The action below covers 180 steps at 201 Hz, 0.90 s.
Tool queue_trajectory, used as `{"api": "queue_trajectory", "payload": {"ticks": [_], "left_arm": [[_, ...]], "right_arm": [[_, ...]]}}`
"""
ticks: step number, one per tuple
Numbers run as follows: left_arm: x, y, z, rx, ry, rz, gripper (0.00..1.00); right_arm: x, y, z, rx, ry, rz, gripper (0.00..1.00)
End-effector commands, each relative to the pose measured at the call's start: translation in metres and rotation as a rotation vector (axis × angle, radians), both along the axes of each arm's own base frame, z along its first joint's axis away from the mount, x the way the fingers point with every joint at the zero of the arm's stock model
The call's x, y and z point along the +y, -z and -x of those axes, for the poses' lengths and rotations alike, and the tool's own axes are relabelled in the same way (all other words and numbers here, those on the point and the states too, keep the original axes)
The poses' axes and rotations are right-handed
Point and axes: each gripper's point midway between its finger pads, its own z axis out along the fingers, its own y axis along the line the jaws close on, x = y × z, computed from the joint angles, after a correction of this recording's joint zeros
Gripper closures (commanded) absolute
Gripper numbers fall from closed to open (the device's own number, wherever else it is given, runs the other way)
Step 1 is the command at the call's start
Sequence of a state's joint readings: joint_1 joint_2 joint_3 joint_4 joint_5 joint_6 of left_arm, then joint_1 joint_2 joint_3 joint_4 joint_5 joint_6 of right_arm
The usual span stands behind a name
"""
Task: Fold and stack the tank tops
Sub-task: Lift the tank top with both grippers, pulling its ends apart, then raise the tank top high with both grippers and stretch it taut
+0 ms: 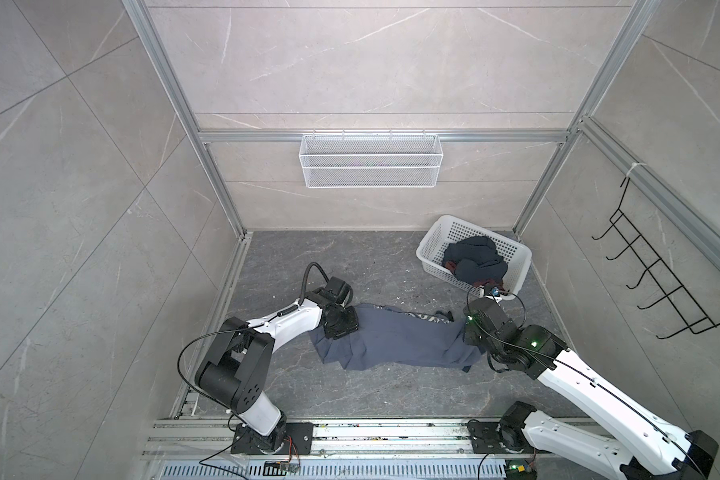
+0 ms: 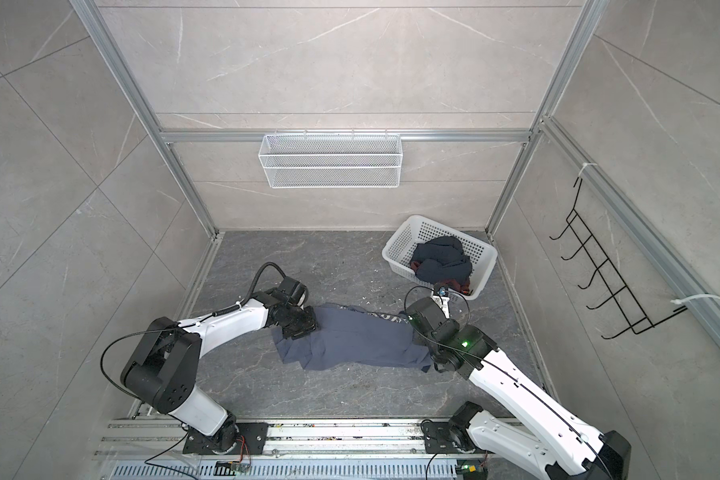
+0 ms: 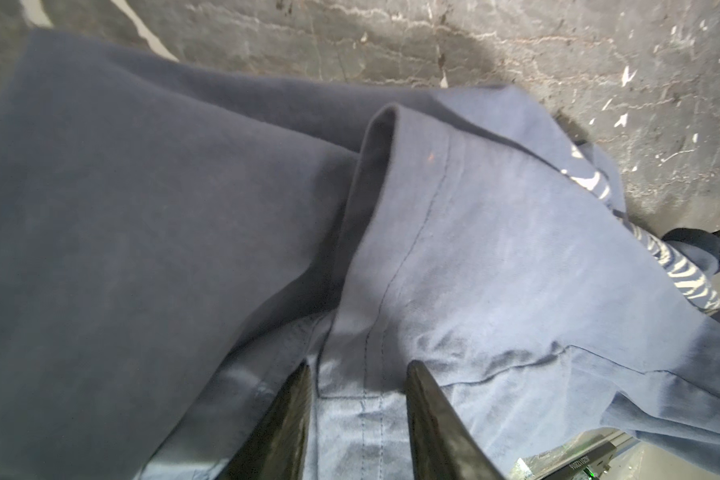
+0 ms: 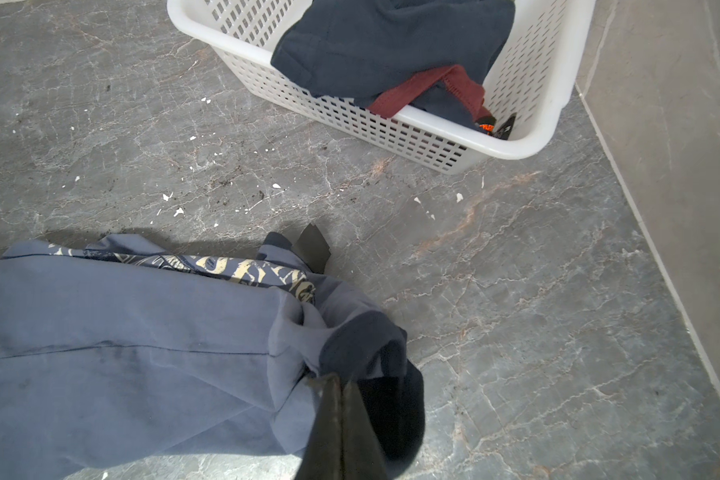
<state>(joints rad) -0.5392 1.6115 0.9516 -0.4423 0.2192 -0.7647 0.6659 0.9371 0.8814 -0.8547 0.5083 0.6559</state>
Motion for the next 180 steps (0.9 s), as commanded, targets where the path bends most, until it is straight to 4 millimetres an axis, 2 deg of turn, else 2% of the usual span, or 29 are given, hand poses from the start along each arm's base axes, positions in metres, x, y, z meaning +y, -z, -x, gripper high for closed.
{"api": "queue_trajectory", "payload": {"ticks": [1, 30, 59, 98, 118, 134, 146, 165, 180], "left_arm": [[-0.008, -0.008, -0.007, -0.017, 0.001, 0.023, 0.59], [-0.012, -0.009, -0.006, -0.021, 0.011, 0.031, 0.65], [-0.015, -0.017, -0.006, -0.04, 0.018, 0.036, 0.77], [-0.006, -0.039, -0.009, -0.097, 0.021, -0.015, 0.94], [0.005, -0.06, -0.01, -0.149, 0.018, -0.052, 1.0], [0.014, -0.087, -0.01, -0.209, 0.018, -0.078, 1.0], [0.024, -0.119, -0.012, -0.279, 0.011, -0.105, 1.0], [0.047, -0.188, -0.013, -0.441, 0.007, -0.16, 1.0], [0.069, -0.249, -0.009, -0.589, -0.021, -0.194, 1.0]], "right_arm": [[0.001, 0.003, -0.002, 0.005, 0.011, -0.012, 1.0], [0.001, 0.004, -0.001, 0.007, 0.012, -0.013, 1.0], [0.001, 0.002, -0.001, 0.002, 0.011, -0.012, 1.0], [-0.001, -0.004, -0.002, -0.011, 0.013, -0.01, 1.0], [-0.002, -0.013, -0.002, -0.029, 0.015, -0.01, 1.0], [-0.004, -0.024, -0.003, -0.053, 0.015, -0.012, 1.0], [-0.005, -0.038, -0.003, -0.081, 0.012, -0.015, 1.0], [-0.006, -0.071, -0.004, -0.149, -0.005, -0.037, 1.0], [-0.006, -0.106, -0.005, -0.224, -0.027, -0.066, 1.0]]}}
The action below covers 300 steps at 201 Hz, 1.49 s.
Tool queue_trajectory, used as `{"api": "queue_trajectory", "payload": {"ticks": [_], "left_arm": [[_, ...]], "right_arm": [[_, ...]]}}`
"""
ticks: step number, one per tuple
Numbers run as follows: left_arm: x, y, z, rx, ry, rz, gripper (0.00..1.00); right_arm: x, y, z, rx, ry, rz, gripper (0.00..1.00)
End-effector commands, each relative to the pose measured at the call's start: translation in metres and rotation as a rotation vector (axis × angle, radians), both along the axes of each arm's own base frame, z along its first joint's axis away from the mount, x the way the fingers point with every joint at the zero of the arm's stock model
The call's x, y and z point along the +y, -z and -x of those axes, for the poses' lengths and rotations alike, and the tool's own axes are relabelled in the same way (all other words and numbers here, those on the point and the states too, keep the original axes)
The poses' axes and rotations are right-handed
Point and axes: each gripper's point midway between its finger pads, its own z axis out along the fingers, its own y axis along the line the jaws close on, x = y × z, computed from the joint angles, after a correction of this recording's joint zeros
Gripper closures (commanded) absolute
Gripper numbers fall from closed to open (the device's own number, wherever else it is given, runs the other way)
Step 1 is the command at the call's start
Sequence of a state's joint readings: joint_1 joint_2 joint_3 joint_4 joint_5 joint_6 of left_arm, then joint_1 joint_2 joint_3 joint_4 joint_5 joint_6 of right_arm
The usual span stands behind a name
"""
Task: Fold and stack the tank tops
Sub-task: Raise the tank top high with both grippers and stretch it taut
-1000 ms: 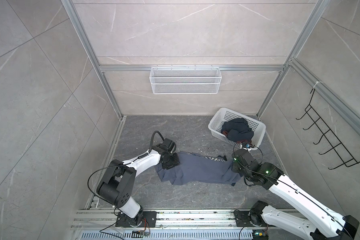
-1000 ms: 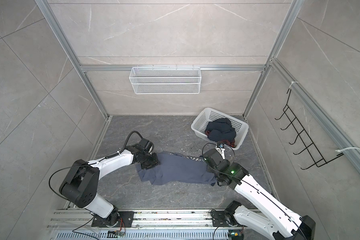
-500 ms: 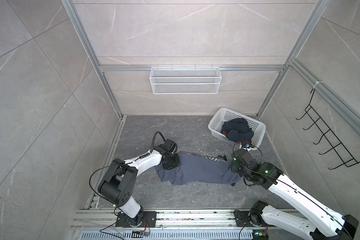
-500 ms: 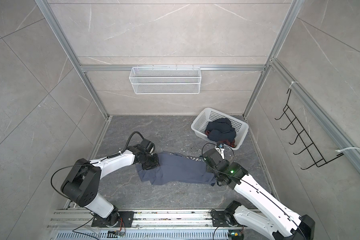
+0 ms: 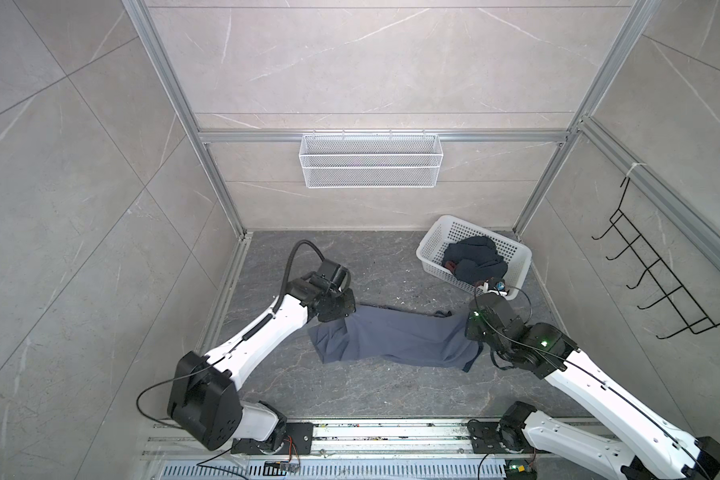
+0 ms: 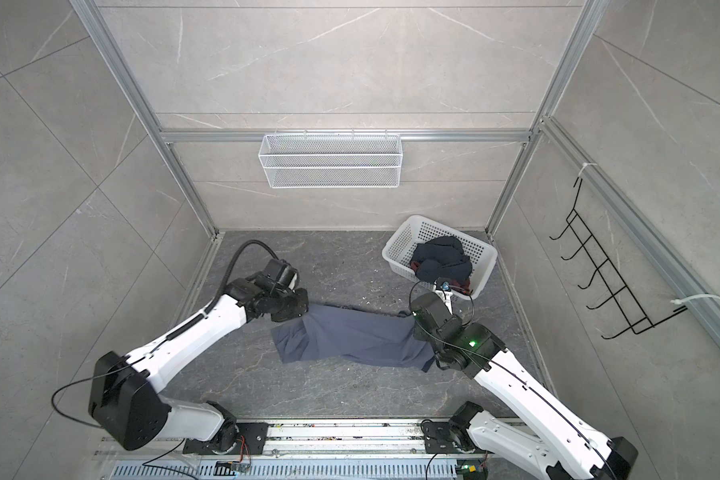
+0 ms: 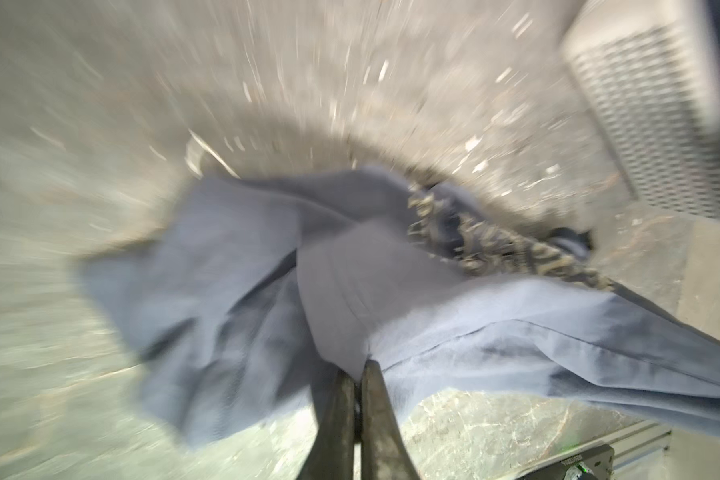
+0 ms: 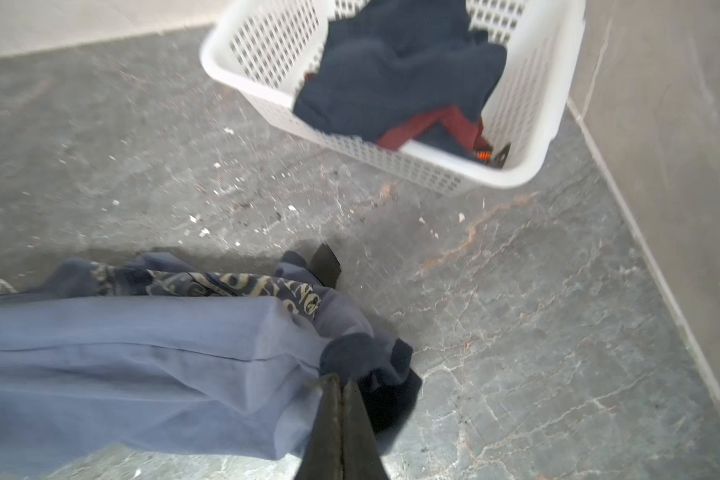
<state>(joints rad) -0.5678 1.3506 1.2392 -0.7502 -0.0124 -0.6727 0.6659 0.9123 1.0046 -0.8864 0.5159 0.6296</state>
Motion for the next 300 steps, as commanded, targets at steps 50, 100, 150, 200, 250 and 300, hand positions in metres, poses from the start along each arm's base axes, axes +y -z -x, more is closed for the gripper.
{"api": "queue_trajectory", "payload": {"ticks": [50, 100, 150, 200, 250, 300], "left_arm": [[0.102, -0.249, 0.051, -0.613, -0.1, -0.1, 1.0], [0.115, -0.263, 0.064, -0.681, -0.106, -0.107, 1.0], [0.123, -0.28, 0.065, -0.67, -0.111, -0.172, 1.0], [0.142, -0.359, 0.135, -0.992, -0.061, 0.062, 1.0], [0.161, -0.373, 0.136, -1.063, -0.165, 0.044, 1.0], [0.187, -0.307, 0.003, -0.77, -0.519, -0.607, 1.0]], "right_arm": [[-0.002, -0.188, 0.012, -0.396, -0.131, -0.164, 1.0], [0.014, -0.247, 0.024, -0.509, -0.269, -0.242, 1.0], [0.026, -0.291, 0.035, -0.543, -0.39, -0.237, 1.0], [0.049, -0.325, 0.067, -0.59, -0.592, -0.368, 1.0], [0.081, -0.327, 0.056, -0.563, -0.665, -0.477, 1.0], [0.148, -0.233, -0.063, -0.323, -0.521, -0.359, 1.0]]}}
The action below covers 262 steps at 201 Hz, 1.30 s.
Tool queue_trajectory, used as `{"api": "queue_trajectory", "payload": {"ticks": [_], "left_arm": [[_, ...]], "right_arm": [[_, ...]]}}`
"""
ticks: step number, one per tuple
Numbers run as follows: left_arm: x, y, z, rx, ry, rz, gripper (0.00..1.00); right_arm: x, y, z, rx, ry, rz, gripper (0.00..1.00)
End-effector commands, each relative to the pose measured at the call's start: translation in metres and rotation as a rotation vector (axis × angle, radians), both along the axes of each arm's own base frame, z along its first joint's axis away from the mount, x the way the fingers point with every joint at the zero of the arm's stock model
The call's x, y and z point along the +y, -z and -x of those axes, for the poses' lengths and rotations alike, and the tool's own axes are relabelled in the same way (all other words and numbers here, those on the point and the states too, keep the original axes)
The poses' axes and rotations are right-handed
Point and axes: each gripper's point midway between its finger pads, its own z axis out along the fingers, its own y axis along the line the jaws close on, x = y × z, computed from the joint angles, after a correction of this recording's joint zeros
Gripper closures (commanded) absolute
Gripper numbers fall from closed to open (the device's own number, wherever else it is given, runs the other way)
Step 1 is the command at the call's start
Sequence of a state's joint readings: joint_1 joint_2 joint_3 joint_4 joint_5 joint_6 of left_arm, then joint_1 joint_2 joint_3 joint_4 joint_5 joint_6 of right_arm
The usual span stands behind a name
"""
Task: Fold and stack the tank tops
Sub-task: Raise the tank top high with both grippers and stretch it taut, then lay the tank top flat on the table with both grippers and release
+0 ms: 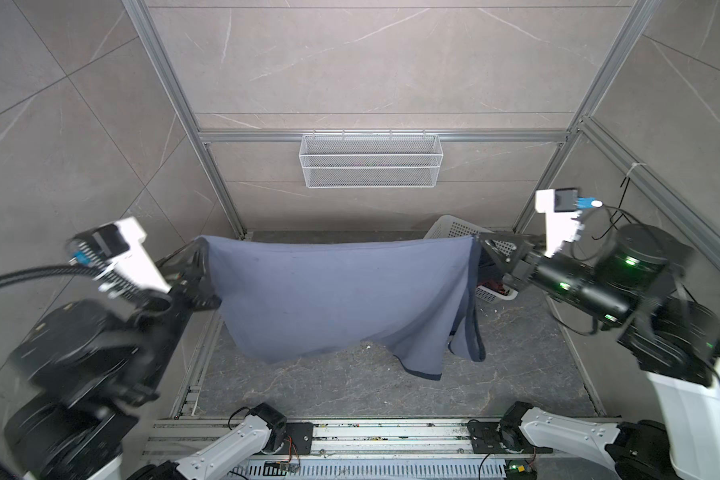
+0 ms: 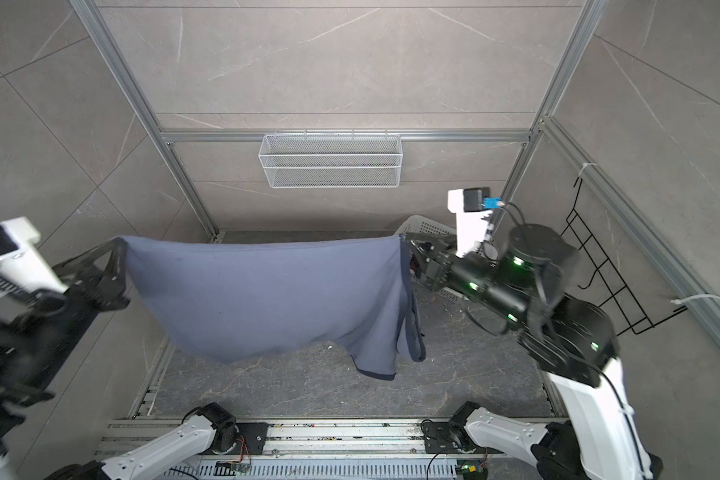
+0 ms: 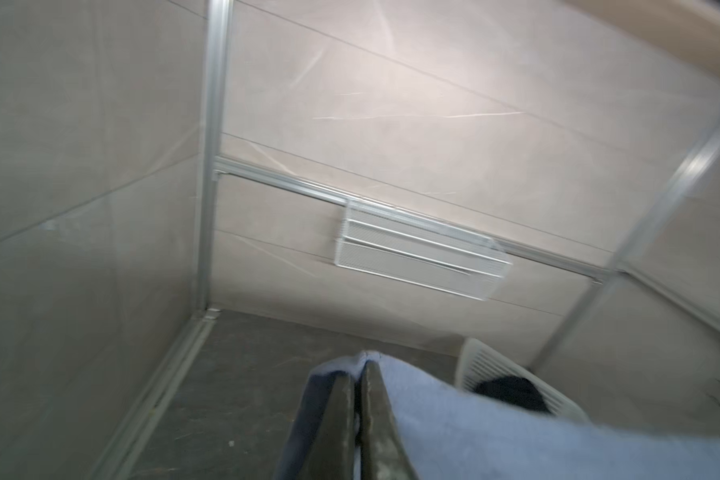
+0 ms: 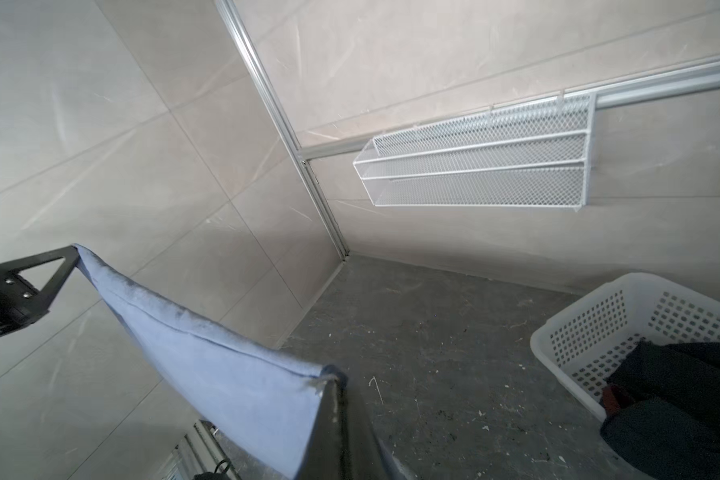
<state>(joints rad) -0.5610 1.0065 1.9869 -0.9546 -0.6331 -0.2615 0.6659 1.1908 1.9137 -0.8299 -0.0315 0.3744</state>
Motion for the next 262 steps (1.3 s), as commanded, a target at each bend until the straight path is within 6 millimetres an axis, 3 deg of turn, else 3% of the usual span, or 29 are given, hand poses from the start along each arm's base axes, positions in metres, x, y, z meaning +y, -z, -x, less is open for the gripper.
{"api": "queue_trajectory", "payload": {"ticks": [1, 32, 55, 90, 118, 147, 149, 154, 160, 173, 178, 194, 209, 213, 220, 225, 235, 252, 262], "left_arm": [[0.008, 0.052, -0.093, 0.22, -0.358, -0.257, 1.0], [0.025, 0.146, -0.186, 0.474, -0.347, -0.152, 1.0], [0.029, 0.217, -0.244, 0.621, -0.315, -0.149, 1.0], [0.049, 0.318, -0.3, 0.828, -0.315, -0.099, 1.0], [0.067, 0.37, -0.329, 0.897, -0.324, -0.058, 1.0], [0.08, 0.392, -0.351, 0.913, -0.336, -0.025, 1.0], [0.081, 0.394, -0.353, 0.916, -0.336, -0.023, 0.99], [0.083, 0.396, -0.356, 0.92, -0.335, -0.02, 0.95], [0.084, 0.398, -0.359, 0.922, -0.336, -0.017, 0.86], [0.09, 0.399, -0.361, 0.941, -0.35, -0.006, 0.63], [0.091, 0.41, -0.364, 0.962, -0.35, -0.003, 0.55], [0.095, 0.394, -0.361, 0.961, -0.366, 0.025, 0.36], [0.093, 0.374, -0.353, 0.943, -0.373, 0.059, 0.26], [0.091, 0.356, -0.348, 0.911, -0.37, 0.076, 0.25], [0.087, 0.346, -0.342, 0.895, -0.362, 0.109, 0.23], [0.082, 0.339, -0.338, 0.88, -0.342, 0.136, 0.23], [0.069, 0.332, -0.33, 0.857, -0.292, 0.183, 0.22], [0.049, 0.336, -0.307, 0.85, -0.244, 0.239, 0.22], [0.033, 0.343, -0.291, 0.85, -0.222, 0.243, 0.22]], "right_arm": [[0.037, 0.057, -0.07, 0.12, 0.082, 0.082, 1.0], [0.077, 0.138, -0.137, 0.238, 0.113, 0.206, 1.0], [0.094, 0.2, -0.184, 0.331, 0.124, 0.242, 1.0], [0.104, 0.275, -0.247, 0.442, 0.145, 0.287, 1.0], [0.115, 0.31, -0.289, 0.463, 0.14, 0.328, 1.0], [0.13, 0.327, -0.325, 0.43, 0.13, 0.37, 1.0], [0.13, 0.322, -0.328, 0.417, 0.132, 0.362, 1.0], [0.131, 0.333, -0.333, 0.424, 0.136, 0.368, 1.0], [0.13, 0.334, -0.339, 0.413, 0.146, 0.358, 0.9], [0.119, 0.337, -0.349, 0.41, 0.185, 0.318, 0.53], [0.115, 0.338, -0.351, 0.417, 0.196, 0.311, 0.45], [0.098, 0.342, -0.356, 0.454, 0.231, 0.313, 0.31], [0.088, 0.333, -0.355, 0.459, 0.246, 0.329, 0.26], [0.085, 0.33, -0.354, 0.457, 0.254, 0.336, 0.24], [0.082, 0.327, -0.352, 0.453, 0.259, 0.344, 0.22], [0.08, 0.311, -0.347, 0.437, 0.259, 0.341, 0.21], [0.075, 0.303, -0.339, 0.44, 0.257, 0.353, 0.2], [0.064, 0.298, -0.317, 0.487, 0.252, 0.397, 0.21], [0.058, 0.307, -0.303, 0.532, 0.244, 0.42, 0.22]]}}
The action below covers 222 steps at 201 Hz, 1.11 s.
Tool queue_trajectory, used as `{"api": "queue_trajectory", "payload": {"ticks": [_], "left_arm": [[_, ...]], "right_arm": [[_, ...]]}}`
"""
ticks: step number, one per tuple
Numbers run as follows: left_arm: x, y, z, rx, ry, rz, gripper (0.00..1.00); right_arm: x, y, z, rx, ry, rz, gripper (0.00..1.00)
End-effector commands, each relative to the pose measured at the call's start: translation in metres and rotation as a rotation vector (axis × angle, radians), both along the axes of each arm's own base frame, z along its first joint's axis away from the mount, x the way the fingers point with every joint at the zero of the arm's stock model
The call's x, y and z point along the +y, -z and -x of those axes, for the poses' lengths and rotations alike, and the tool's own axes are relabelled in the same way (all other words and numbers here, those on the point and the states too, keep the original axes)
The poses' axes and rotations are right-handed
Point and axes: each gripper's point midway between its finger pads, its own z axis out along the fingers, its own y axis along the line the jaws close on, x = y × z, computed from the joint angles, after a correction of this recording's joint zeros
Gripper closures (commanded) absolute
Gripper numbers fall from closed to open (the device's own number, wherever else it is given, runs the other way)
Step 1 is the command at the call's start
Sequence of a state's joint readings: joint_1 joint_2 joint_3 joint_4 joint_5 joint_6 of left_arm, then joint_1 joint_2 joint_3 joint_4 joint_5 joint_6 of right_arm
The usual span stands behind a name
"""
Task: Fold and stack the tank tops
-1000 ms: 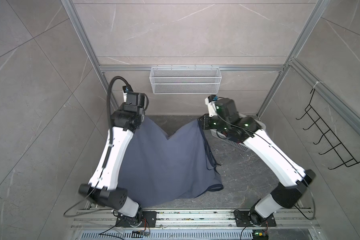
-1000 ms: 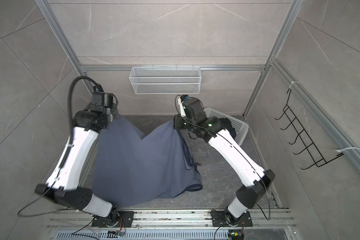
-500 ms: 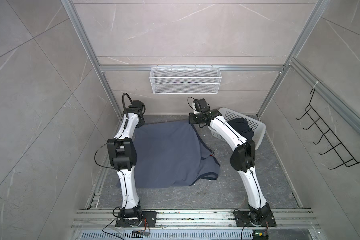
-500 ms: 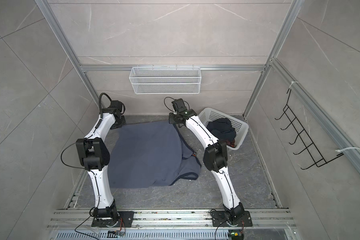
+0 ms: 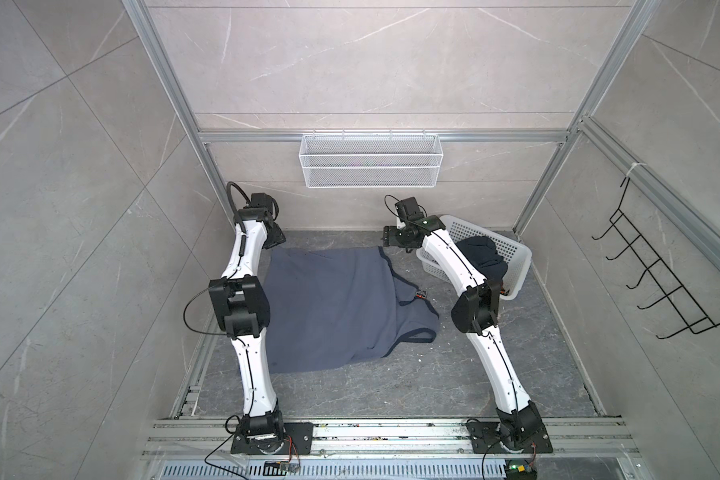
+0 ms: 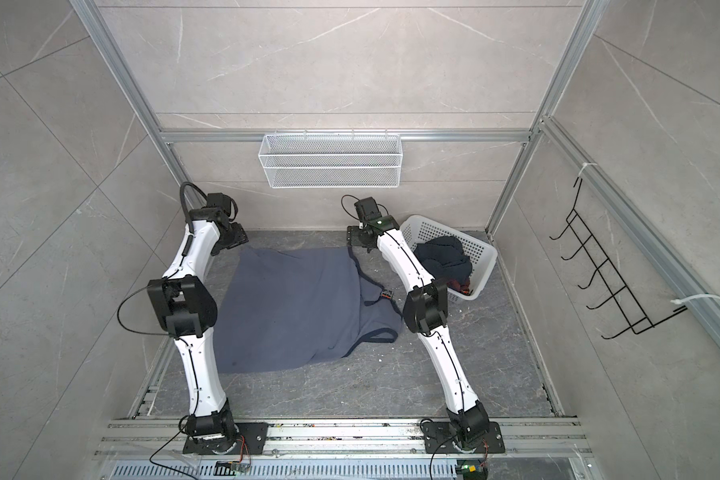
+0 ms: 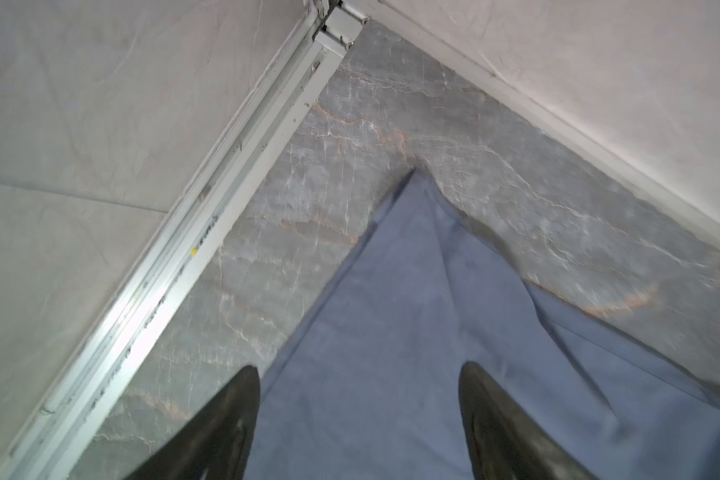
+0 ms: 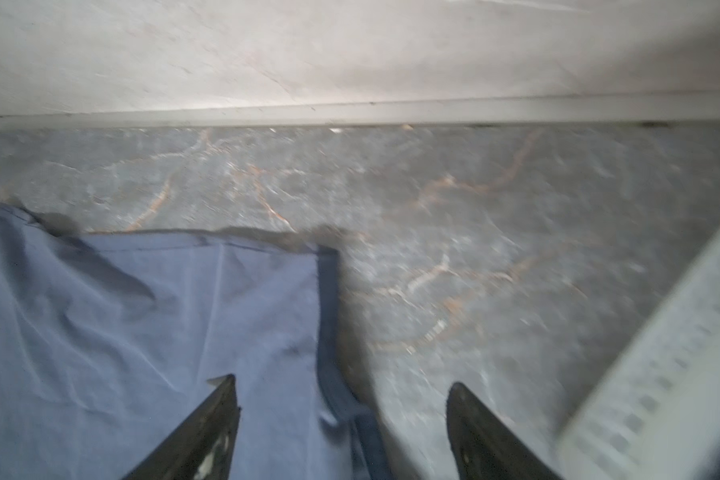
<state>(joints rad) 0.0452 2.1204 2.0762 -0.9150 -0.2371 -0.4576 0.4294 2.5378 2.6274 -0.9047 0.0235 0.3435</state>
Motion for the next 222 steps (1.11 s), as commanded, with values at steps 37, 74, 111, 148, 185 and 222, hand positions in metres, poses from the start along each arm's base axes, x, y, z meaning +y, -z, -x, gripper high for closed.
{"api": "queue_trajectory", "payload": {"ticks": [37, 74, 111, 148, 185, 222], "left_arm": [[-0.099, -0.003, 0.087, -0.149, 0.046, 0.313, 0.22], [-0.135, 0.042, 0.151, -0.065, 0.111, 0.387, 0.21], [-0.138, 0.093, 0.199, 0.046, 0.114, 0.427, 0.21], [-0.124, 0.131, 0.22, 0.126, 0.078, 0.398, 0.22], [-0.089, 0.153, 0.24, 0.15, -0.066, 0.414, 0.22], [-0.063, 0.157, 0.258, 0.128, -0.18, 0.445, 0.22]], "right_arm": [[-0.031, -0.044, 0.087, -0.001, 0.021, -0.034, 0.23], [-0.052, -0.014, 0.141, 0.088, 0.052, -0.073, 0.28], [-0.058, 0.017, 0.176, 0.15, 0.05, -0.116, 0.31], [-0.064, 0.037, 0.189, 0.192, 0.068, -0.107, 0.3], [-0.063, 0.051, 0.185, 0.209, 0.075, -0.09, 0.34], [-0.048, 0.066, 0.175, 0.248, 0.054, -0.133, 0.43]]}}
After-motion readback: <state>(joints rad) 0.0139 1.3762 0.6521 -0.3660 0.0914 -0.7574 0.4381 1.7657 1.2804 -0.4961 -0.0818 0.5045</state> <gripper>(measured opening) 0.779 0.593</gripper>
